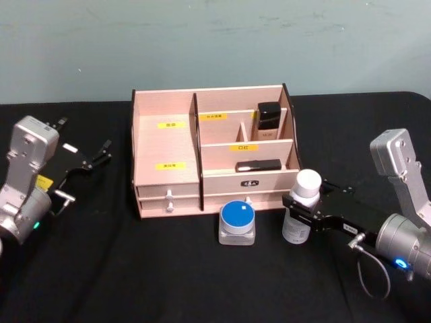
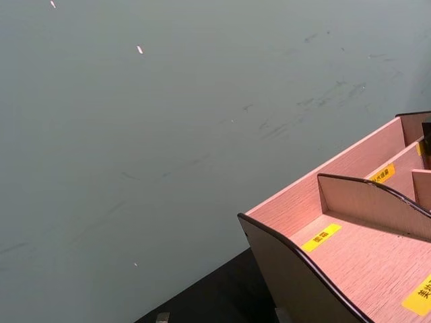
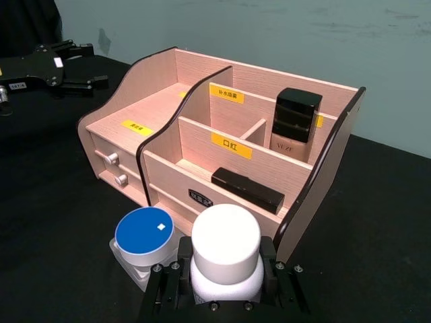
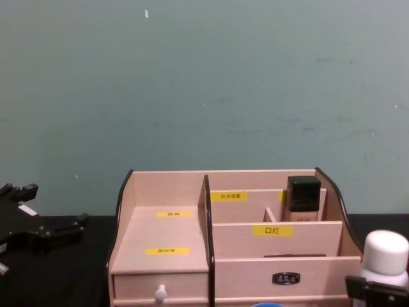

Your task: Pick up the facial cleanser and watermelon frost from the table and place them into the tiered storage box.

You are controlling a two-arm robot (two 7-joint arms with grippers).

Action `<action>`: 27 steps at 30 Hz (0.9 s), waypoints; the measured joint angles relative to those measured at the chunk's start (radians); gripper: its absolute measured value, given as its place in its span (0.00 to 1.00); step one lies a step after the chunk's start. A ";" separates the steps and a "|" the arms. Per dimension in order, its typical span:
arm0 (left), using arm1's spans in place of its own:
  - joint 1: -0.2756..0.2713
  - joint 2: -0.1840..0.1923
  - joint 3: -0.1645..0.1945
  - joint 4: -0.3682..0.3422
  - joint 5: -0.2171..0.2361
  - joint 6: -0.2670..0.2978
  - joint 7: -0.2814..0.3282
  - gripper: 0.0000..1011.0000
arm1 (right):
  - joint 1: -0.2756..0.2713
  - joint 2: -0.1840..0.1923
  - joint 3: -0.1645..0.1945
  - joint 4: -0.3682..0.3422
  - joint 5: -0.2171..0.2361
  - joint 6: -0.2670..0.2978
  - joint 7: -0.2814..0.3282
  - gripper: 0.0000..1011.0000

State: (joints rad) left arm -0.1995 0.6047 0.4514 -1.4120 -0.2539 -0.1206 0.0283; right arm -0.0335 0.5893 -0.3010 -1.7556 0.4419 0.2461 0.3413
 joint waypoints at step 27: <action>0.000 0.000 0.000 0.000 0.000 0.000 0.000 1.00 | 0.023 0.013 0.053 -0.142 0.045 0.009 0.018 0.59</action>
State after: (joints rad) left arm -0.1995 0.6047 0.4514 -1.4120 -0.2539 -0.1205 0.0282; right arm -0.0104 0.6026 -0.2475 -1.8980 0.4865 0.2554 0.3593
